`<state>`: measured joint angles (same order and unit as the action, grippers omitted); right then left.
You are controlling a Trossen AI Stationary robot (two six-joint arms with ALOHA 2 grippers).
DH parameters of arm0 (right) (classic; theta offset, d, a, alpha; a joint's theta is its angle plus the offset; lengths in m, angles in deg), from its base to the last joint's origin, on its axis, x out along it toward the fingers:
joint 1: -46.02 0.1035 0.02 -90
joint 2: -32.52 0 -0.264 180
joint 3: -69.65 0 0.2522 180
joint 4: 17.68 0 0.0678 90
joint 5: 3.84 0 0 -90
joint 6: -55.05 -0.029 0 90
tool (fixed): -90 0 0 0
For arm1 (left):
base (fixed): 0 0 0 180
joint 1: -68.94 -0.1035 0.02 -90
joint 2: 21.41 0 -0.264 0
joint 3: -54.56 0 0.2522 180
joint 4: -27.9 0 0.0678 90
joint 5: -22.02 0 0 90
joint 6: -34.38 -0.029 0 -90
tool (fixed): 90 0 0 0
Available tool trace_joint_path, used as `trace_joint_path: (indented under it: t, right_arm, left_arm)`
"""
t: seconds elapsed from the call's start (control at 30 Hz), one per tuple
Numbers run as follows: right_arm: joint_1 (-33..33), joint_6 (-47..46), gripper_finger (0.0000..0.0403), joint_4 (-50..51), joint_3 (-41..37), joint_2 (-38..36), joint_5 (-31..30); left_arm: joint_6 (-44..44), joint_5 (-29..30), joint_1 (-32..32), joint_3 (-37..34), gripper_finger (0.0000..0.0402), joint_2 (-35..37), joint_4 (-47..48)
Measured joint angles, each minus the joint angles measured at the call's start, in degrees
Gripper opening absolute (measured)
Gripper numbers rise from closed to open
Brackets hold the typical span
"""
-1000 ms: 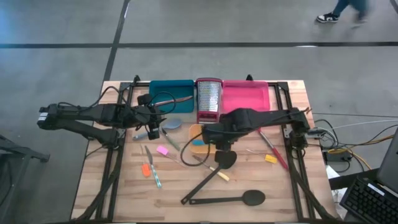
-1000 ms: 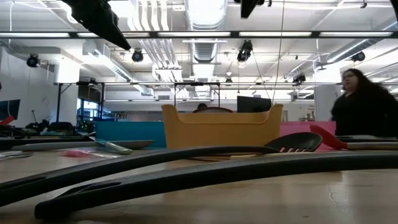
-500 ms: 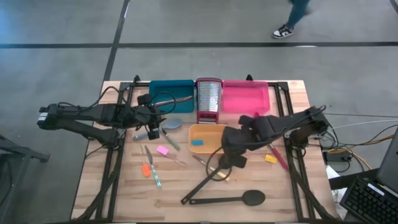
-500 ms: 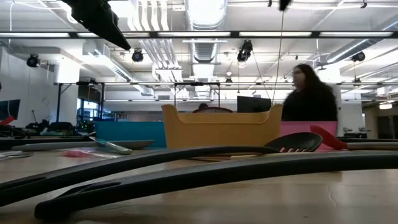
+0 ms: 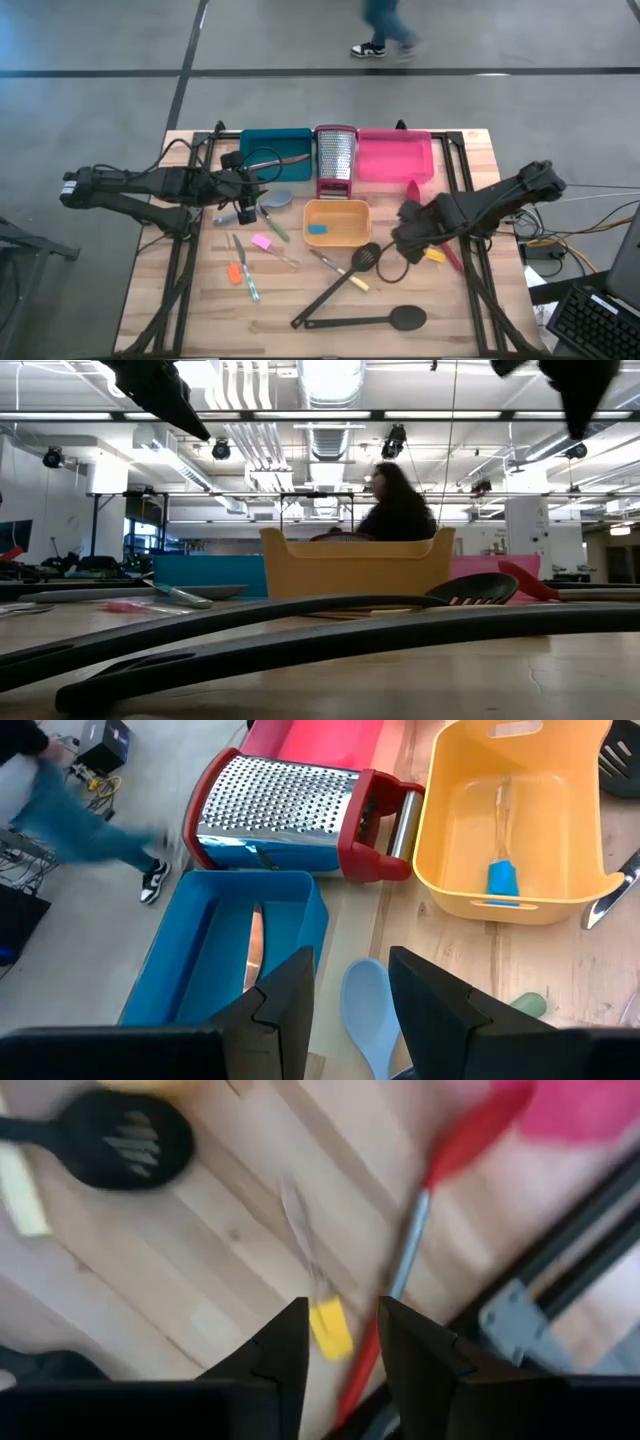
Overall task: Pick & Place Kitchen Items
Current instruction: Put the pink serving spoon into the pink bin
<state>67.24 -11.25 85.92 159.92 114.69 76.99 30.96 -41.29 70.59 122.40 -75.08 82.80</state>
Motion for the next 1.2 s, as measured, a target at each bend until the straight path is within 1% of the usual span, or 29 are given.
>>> trace_joint_path:
  t: [0.1, 0.2, 0.4, 0.63, 1.0, 1.2]
  right_arm:
    - [0.66, -5.46, 0.0139, -0.20, -5.46, -2.58, 3.14]
    - [0.69, -8.64, 0.0157, -0.26, -10.06, -4.40, 6.50]
    - [0.69, -10.39, 0.0193, -1.97, -17.21, -5.75, 10.41]
    - [0.65, -8.67, 0.0217, -7.45, -23.18, -5.61, 10.57]
    - [0.45, -8.73, 0.0233, -15.60, -31.54, -5.56, 10.53]
    - [-1.55, -8.97, 0.0241, -17.34, -34.53, -5.56, 8.82]
  left_arm:
    - [0.00, 0.00, 0.00, 0.01, 0.0135, 0.00, 0.00]
    - [0.00, -0.01, 0.00, 0.01, 0.0135, 0.00, -0.02]
    - [0.36, 0.00, 0.00, 0.01, 0.0135, 0.00, -0.07]
    - [0.42, 0.00, 0.00, 0.00, 0.0135, 0.00, -0.07]
    - [0.59, -0.01, 0.00, 0.01, 0.0135, 0.00, -0.09]
    - [0.61, -0.02, 0.00, 0.01, 0.0135, 0.00, -0.11]
